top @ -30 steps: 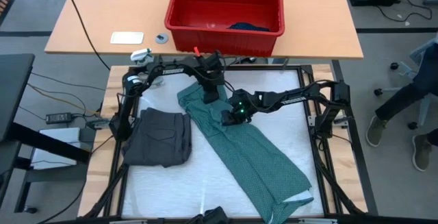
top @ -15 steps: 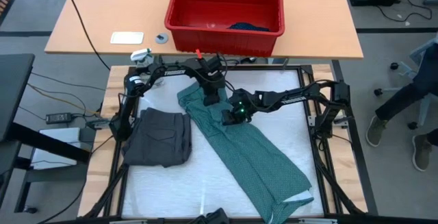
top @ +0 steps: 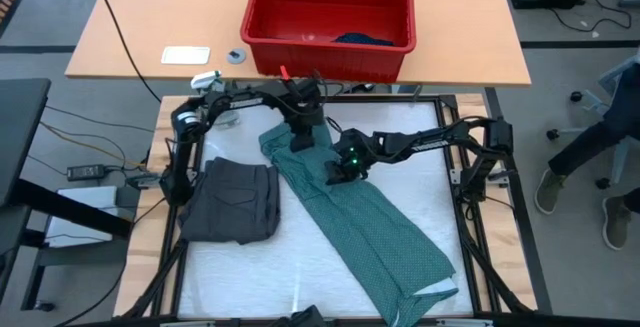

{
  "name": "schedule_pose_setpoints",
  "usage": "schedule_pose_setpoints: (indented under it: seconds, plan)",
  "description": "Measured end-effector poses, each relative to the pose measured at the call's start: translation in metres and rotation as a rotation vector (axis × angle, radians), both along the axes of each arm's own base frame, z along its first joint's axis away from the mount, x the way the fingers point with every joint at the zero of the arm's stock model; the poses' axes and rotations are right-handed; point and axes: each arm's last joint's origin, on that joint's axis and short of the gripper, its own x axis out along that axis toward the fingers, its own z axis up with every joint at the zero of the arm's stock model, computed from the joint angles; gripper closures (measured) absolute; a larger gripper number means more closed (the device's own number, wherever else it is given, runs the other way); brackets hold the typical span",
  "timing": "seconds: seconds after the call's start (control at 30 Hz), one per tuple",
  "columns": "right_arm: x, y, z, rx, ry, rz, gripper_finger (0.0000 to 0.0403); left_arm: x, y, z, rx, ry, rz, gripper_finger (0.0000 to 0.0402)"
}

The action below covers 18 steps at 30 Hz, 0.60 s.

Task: Fold Laundry from Bin
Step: Fold the green polo shirt on the table

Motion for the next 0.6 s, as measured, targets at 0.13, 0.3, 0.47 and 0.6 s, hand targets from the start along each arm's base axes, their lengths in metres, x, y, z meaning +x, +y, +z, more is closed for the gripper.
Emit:
schedule_pose_setpoints:
  seconds: [0.13, 0.3, 0.47, 0.6]
  plan:
    - [0.002, -0.008, 0.016, -0.007, -0.045, 0.011, 0.0399, -0.014, -0.002, 0.026, 0.045, 0.004, 0.017, 0.0401]
    - [0.000, -0.029, 0.029, 0.000, -0.022, 0.019, 0.0400, -0.028, -0.003, 0.044, 0.102, 0.061, 0.084, 0.0401]
    - [-0.010, -0.052, 0.036, -0.009, 0.071, 0.007, 0.0400, -0.036, -0.001, 0.059, 0.143, 0.058, 0.165, 0.0401]
    - [-0.014, -0.064, 0.043, -0.024, 0.090, 0.002, 0.0400, -0.040, 0.001, 0.064, 0.170, 0.070, 0.204, 0.0401]
